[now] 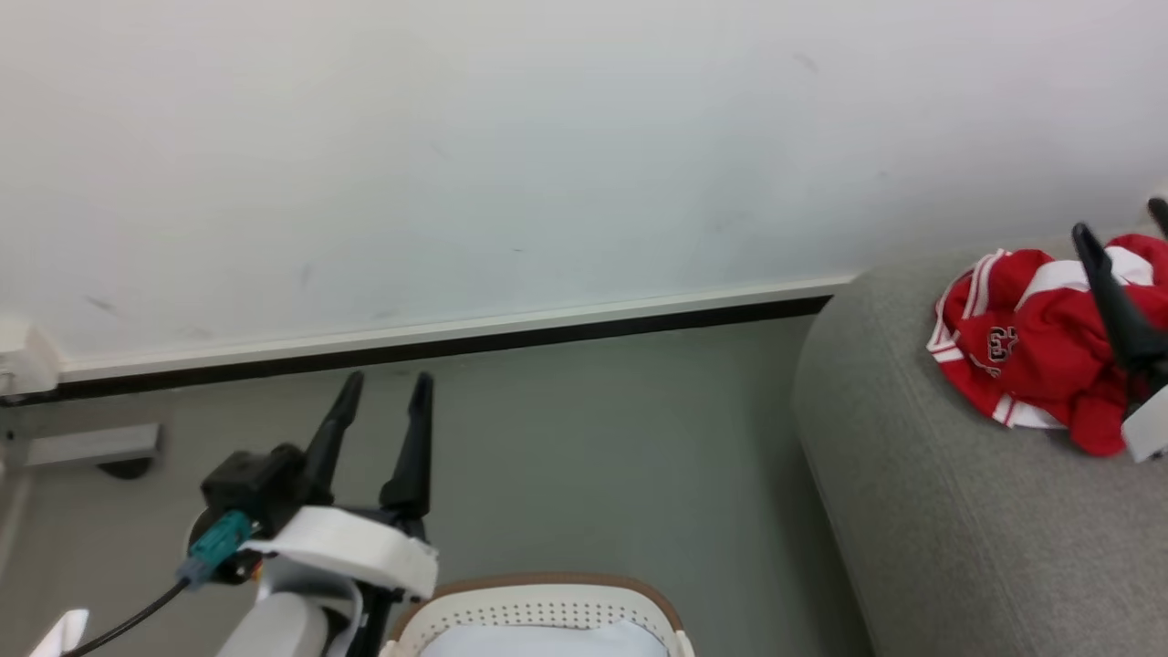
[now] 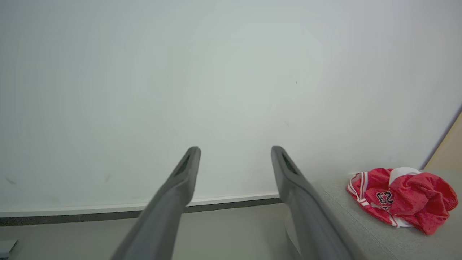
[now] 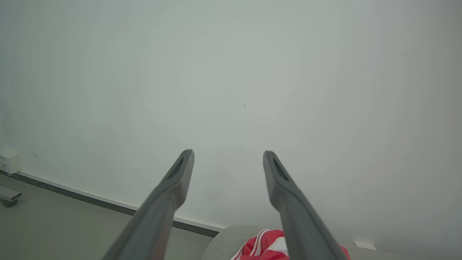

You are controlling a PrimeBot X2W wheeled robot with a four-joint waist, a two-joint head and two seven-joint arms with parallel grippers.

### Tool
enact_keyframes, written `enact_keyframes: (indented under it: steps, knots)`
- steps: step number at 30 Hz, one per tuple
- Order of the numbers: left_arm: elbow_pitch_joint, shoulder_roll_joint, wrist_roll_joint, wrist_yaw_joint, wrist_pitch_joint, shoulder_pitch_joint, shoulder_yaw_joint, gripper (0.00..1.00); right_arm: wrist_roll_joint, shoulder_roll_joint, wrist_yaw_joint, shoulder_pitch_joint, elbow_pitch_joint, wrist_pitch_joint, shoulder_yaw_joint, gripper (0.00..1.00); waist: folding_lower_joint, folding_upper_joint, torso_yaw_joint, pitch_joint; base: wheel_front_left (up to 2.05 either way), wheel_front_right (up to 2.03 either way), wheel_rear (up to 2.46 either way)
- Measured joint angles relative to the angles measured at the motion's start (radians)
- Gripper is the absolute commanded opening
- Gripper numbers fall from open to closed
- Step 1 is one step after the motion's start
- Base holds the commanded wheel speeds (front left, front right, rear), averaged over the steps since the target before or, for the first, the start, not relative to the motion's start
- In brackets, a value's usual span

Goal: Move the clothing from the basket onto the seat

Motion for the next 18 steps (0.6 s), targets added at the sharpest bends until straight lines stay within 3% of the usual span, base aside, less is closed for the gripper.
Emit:
enact_keyframes:
  steps: [7,12,18]
  knots:
    - [0.007,-0.007,0.035,0.004,0.0,0.109,0.097,1.0,-0.161,0.153,0.0,0.288,-0.107,-0.001,-0.241,1.0,0.0001,0.0001,0.059,-0.039,0.0,0.0,0.0]
    - [0.028,-0.046,0.085,-0.011,0.0,0.18,0.167,1.0,-0.298,0.315,0.0,0.518,-0.205,-0.001,-0.414,1.0,0.0002,0.0,0.08,-0.049,0.0,0.0,0.0]
    - [0.03,-0.109,0.163,-0.05,0.0,0.253,0.241,1.0,-0.427,0.461,0.0,0.673,-0.283,-0.002,-0.509,1.0,0.0003,0.0,0.087,-0.049,0.0,0.0,0.0]
